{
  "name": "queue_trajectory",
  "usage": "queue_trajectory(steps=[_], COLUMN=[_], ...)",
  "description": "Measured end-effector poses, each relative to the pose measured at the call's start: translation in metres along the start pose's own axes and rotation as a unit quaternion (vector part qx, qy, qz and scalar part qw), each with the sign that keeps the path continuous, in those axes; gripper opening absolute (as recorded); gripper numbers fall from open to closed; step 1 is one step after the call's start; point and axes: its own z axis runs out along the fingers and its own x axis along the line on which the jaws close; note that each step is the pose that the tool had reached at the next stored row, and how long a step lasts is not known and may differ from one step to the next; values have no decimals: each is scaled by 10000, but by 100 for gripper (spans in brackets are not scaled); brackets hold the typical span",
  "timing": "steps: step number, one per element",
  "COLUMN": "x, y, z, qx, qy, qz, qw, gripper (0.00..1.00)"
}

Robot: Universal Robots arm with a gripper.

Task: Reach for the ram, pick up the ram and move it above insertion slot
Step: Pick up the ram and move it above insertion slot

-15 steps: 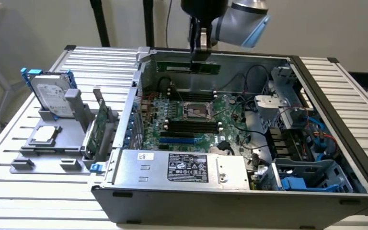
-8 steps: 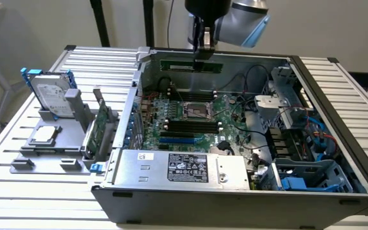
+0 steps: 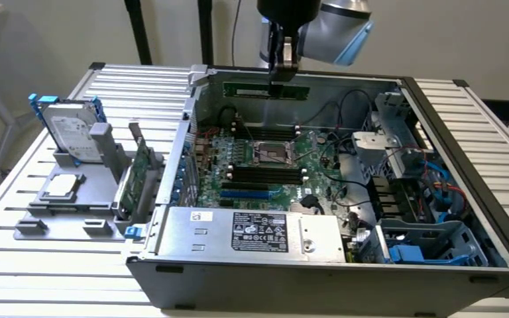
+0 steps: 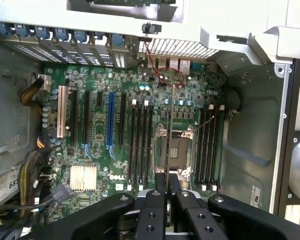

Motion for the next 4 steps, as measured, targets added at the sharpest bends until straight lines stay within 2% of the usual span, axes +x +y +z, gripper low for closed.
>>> queue_trajectory(steps=[4], x=[0], y=[0], z=[0], qx=[0], qy=[0], qz=[0], qw=[10000], gripper=[14])
